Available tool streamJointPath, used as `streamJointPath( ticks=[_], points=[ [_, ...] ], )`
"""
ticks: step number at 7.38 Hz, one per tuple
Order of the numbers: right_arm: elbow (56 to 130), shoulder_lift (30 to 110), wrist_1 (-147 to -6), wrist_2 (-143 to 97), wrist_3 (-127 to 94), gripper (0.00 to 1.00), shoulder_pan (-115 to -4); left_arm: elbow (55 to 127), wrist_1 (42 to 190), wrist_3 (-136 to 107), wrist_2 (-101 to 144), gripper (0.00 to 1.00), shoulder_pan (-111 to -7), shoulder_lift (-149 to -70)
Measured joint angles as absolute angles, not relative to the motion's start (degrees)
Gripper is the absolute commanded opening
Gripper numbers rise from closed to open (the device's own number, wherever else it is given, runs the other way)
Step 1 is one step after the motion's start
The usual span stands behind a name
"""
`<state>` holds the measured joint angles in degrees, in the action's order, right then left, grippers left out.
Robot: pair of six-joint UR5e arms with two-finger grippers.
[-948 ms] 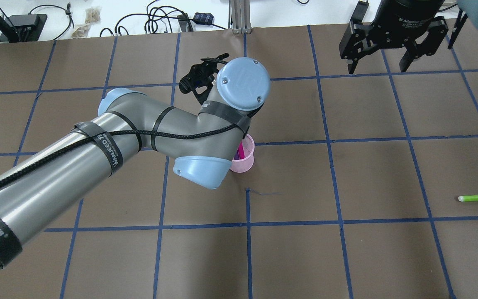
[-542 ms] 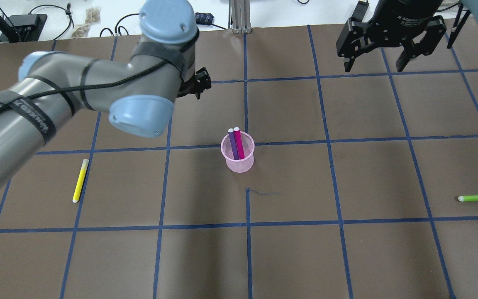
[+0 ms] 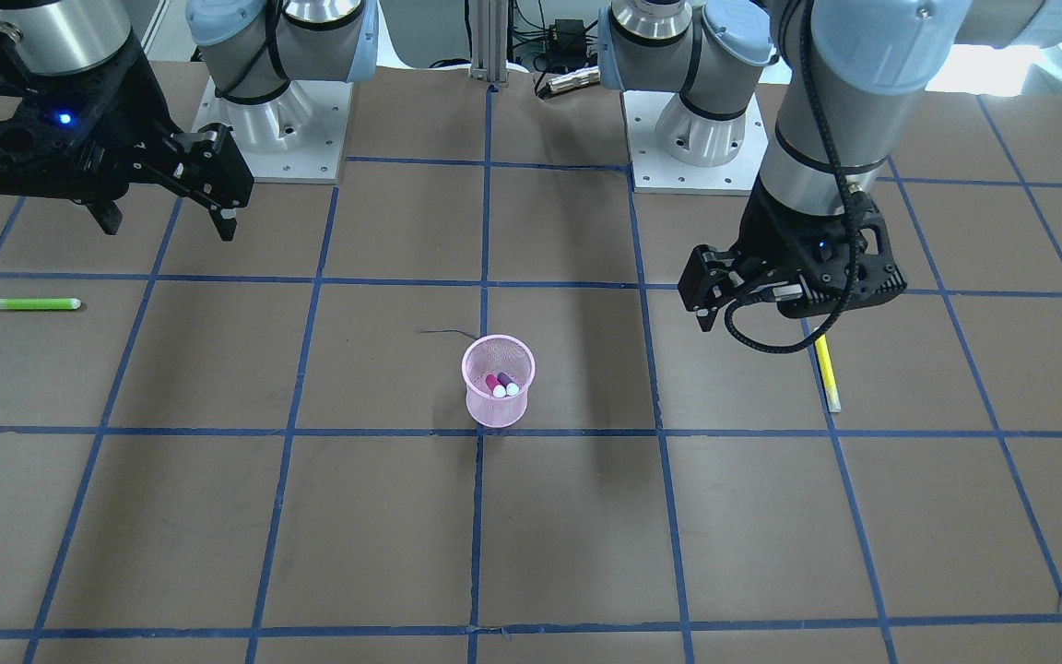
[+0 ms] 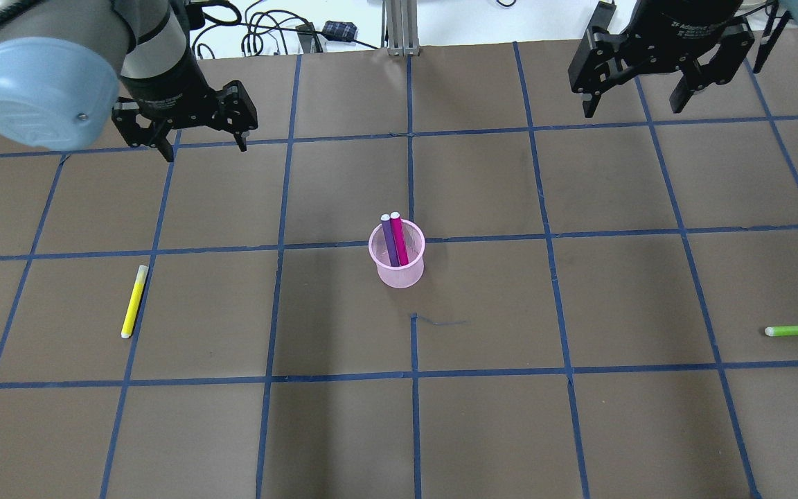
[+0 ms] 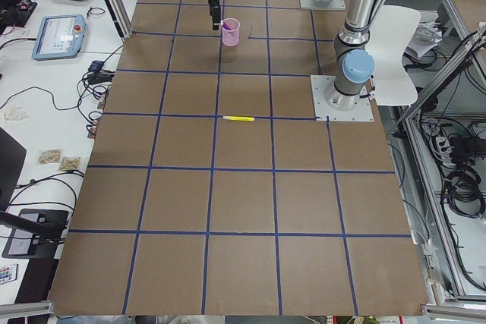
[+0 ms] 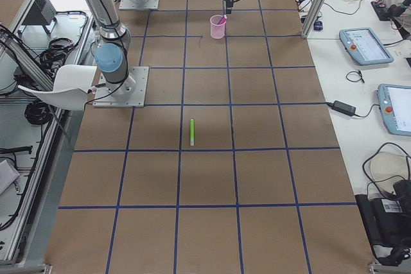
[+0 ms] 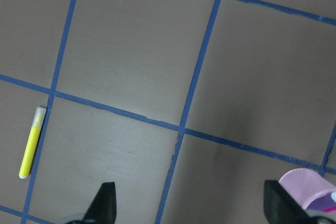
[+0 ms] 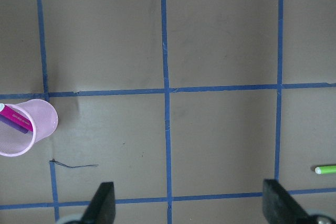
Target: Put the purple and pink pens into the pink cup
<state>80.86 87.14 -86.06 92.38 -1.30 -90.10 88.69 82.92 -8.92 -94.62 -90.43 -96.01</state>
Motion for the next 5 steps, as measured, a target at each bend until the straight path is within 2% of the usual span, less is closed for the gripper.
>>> streamJointPath(
  ticks=[5],
  points=[
    [80.94,87.02,-86.23,91.07,-1.83,1.0,-90.26,92.53,89.75,5.7,-92.27,1.0,-86.05,-90.49]
  ],
)
